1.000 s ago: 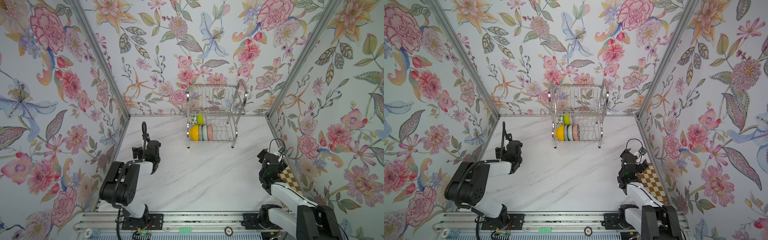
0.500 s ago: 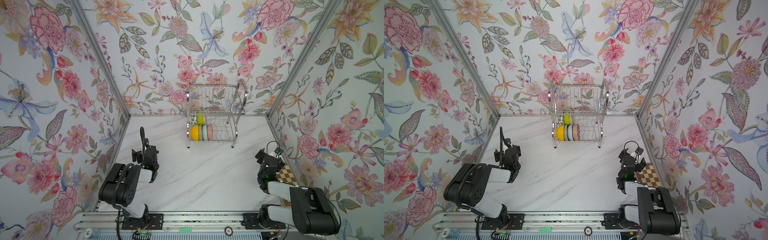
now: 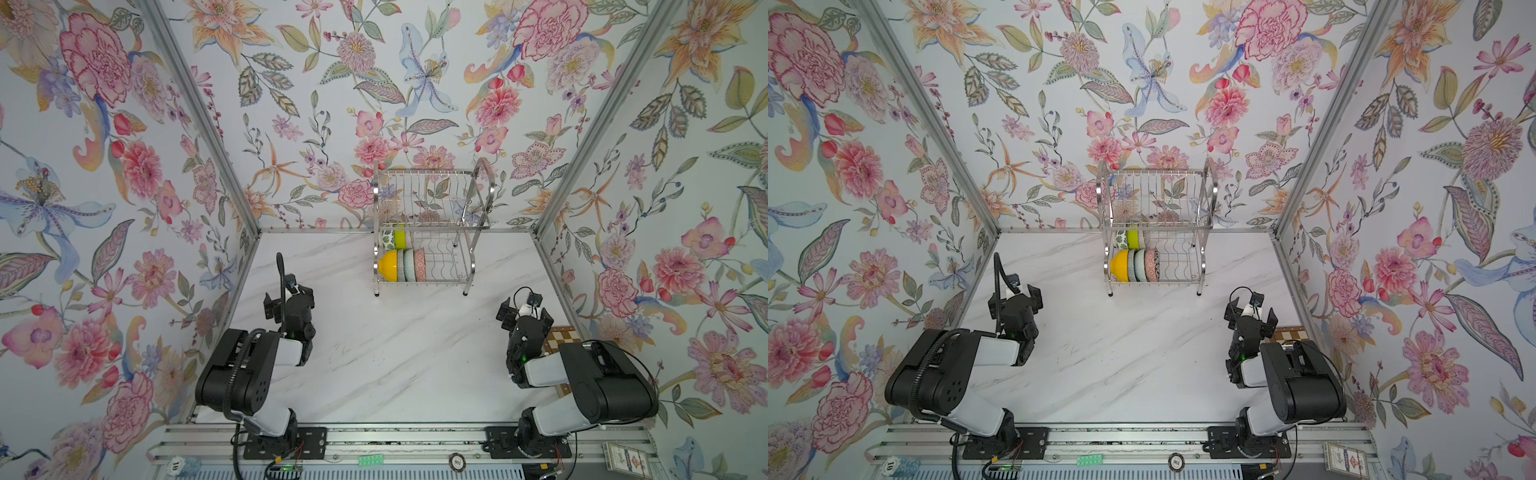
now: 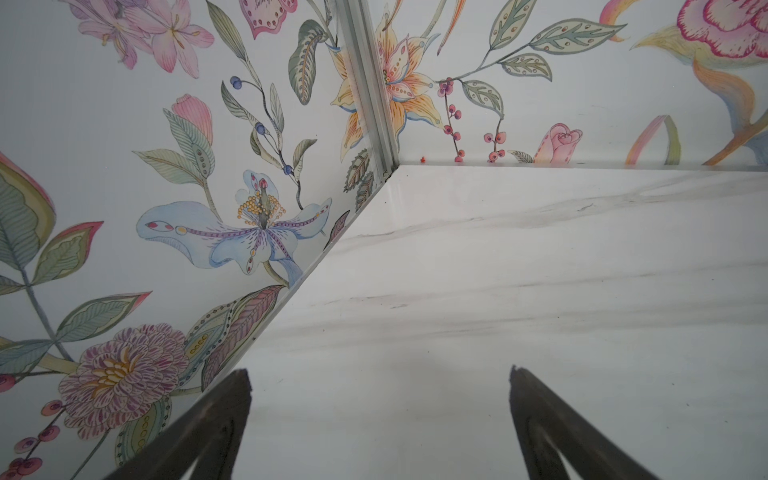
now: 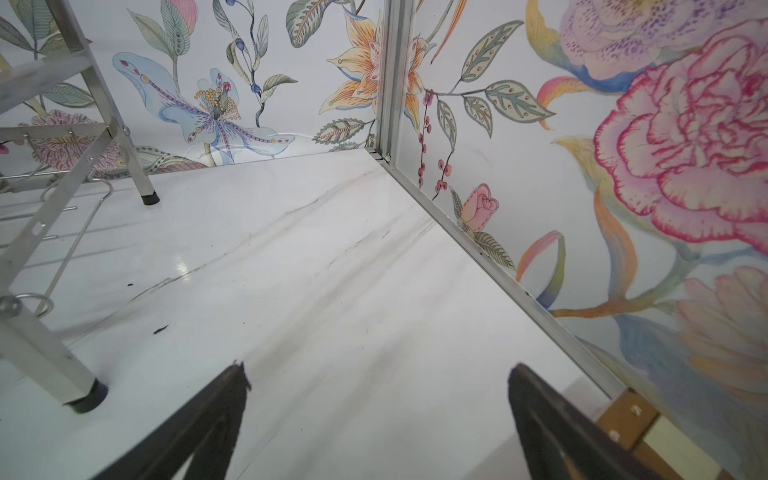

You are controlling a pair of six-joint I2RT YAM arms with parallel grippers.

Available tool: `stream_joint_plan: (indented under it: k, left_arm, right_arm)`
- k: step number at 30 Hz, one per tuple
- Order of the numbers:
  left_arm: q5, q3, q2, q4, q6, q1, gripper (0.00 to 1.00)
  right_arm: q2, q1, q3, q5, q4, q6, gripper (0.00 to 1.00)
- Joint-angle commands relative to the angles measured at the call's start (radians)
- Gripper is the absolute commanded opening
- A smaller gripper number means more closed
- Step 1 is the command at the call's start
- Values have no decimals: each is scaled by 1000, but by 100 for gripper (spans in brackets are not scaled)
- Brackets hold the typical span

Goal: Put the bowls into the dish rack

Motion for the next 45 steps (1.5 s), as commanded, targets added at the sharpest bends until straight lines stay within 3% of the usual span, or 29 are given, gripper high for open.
stream_joint_plan:
  k: [1,5,9,12,14,16,19,24,45]
  left_arm:
    - [21,14,-14,-16,-20,8,99]
    - [22,-5,-13,12,-20,9,99]
    - [94,-129,-63,226,-6,8,99]
    - [133,-178,-58,291,1,9,99]
    - [191,-199,-35,314,-15,21,99]
    - [174,-206,60,463,40,5,99]
    - [190,-177,6,310,-2,19,99]
    - [200,-160,20,305,-9,34,99]
    - [215,-156,14,285,-20,46,99]
  right_arm:
    - [-4,-14,3,-26,100,-15,99]
    - [-5,-12,-4,-27,117,-13,99]
    - [-3,-24,-11,-39,127,1,99]
    - [-3,-38,-16,-75,129,13,99]
    - [30,-52,-18,-135,142,16,99]
    - [103,-36,-1,-68,228,-16,99]
    - [45,-47,41,-76,59,24,99]
    - [44,-96,121,-116,-101,79,99]
    - [42,-123,121,-154,-110,92,99]
